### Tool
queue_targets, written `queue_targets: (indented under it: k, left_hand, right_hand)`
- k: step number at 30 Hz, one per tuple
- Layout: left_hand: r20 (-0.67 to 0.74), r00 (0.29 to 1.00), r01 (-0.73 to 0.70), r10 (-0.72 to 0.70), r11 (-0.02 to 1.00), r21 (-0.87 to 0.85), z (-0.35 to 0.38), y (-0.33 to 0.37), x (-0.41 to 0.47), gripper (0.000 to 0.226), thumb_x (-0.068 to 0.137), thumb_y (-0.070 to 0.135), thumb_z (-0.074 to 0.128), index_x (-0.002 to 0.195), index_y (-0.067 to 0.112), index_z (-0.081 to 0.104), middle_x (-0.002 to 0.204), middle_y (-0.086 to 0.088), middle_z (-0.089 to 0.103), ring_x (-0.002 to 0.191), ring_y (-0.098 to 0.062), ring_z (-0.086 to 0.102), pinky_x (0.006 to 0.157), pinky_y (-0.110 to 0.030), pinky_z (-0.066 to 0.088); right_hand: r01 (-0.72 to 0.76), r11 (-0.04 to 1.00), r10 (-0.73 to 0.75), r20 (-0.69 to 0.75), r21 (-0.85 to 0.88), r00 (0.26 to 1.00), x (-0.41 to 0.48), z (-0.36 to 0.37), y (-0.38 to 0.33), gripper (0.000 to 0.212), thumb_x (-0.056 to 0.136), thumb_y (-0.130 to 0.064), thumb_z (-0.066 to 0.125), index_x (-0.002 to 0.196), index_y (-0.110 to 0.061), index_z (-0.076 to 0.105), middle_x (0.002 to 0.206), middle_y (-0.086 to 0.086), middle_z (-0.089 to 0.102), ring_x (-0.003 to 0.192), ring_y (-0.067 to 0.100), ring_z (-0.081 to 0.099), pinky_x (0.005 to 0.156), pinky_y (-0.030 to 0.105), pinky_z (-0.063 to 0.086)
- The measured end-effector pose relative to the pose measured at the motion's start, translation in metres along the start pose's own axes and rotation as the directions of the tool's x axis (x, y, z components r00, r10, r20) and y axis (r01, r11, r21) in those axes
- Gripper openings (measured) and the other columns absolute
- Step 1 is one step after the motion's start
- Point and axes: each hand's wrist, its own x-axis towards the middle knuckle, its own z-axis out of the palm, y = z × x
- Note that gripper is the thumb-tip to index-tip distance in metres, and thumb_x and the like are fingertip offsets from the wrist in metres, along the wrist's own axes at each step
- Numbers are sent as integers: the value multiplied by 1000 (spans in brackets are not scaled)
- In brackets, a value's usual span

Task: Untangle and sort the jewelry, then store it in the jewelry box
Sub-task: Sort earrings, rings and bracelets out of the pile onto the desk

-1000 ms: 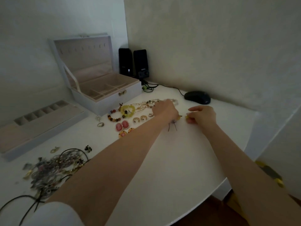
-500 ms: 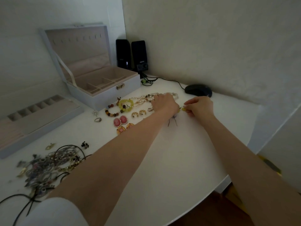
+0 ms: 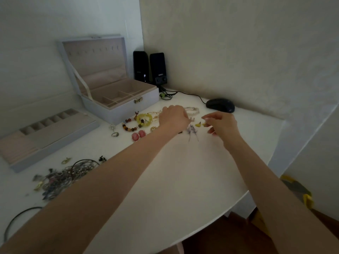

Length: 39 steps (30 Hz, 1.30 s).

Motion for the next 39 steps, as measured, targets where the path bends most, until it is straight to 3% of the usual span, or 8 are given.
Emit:
queue_targets:
  k: [5, 10, 13, 17, 21, 28, 32, 39]
  left_hand:
    - [216, 975, -39, 56, 996, -80, -42, -25, -77, 30, 89, 36, 61, 103, 10, 65, 104, -4, 63, 97, -19, 59, 79, -30, 45]
    - [131, 991, 7, 4, 996, -87, -80, -88, -142, 16, 83, 30, 70, 87, 15, 64, 83, 14, 58, 72, 1, 51, 61, -11, 38]
    - [114, 992, 70, -60, 994, -86, -98, -126, -170, 11, 79, 25, 74, 76, 22, 64, 81, 11, 64, 71, -2, 56, 65, -17, 43]
    - [64, 995, 89, -82, 989, -119, -97, -155, -184, 7, 80, 22, 73, 81, 22, 66, 85, 10, 65, 72, -2, 56, 64, -16, 41]
    - [25, 999, -22, 25, 995, -102, -87, -155, -182, 10, 82, 22, 70, 81, 28, 62, 86, 9, 61, 79, -6, 55, 67, -19, 41]
    - [227, 973, -72, 50, 993, 92, -95, -164, -181, 16, 76, 26, 77, 82, 28, 61, 84, 10, 56, 75, -3, 49, 65, -17, 37]
    - [211, 977, -48, 28, 995, 90, -97, -168, -185, 16, 77, 24, 76, 83, 27, 62, 77, 15, 52, 68, 2, 47, 58, -10, 32]
    - [93, 996, -2, 2, 1000, 4, -97, -170, -184, 13, 82, 29, 71, 76, 23, 62, 74, 13, 57, 70, -1, 50, 62, -17, 36]
  right_hand:
    - [147, 989, -140, 243, -13, 960, -66, 33, -29, 10, 89, -13, 61, 95, -14, 69, 77, 2, 69, 51, 8, 57, 45, 14, 43]
    - [269, 963, -247, 451, 16, 858, -121, 73, -44, 8, 87, -14, 66, 93, -15, 70, 75, -1, 68, 48, 2, 55, 44, 11, 40]
    - [342, 939, -274, 564, -17, 779, -140, 95, -48, 9, 84, -12, 69, 92, -16, 71, 75, -5, 65, 61, -3, 52, 49, 9, 39]
    - [475, 851, -295, 543, -224, 786, -144, 118, -46, 11, 83, -22, 70, 94, -19, 73, 75, -11, 56, 70, 1, 51, 61, 15, 39]
    - [500, 797, -251, 568, -338, 784, -144, 130, -42, 14, 80, -24, 73, 92, -17, 72, 78, -9, 52, 79, 8, 52, 59, 16, 36]
    - [501, 799, -205, 633, -332, 746, -143, 127, -44, 13, 78, -18, 75, 86, -12, 67, 74, -12, 52, 68, 3, 48, 55, 15, 37]
    - [469, 836, -202, 634, -285, 746, -143, 130, -46, 21, 79, -27, 75, 94, -14, 67, 79, -5, 57, 67, 6, 52, 62, 23, 43]
    - [516, 786, -208, 638, -342, 741, -147, 139, -47, 21, 75, -30, 76, 91, -24, 64, 80, -13, 53, 79, 7, 51, 59, 22, 34]
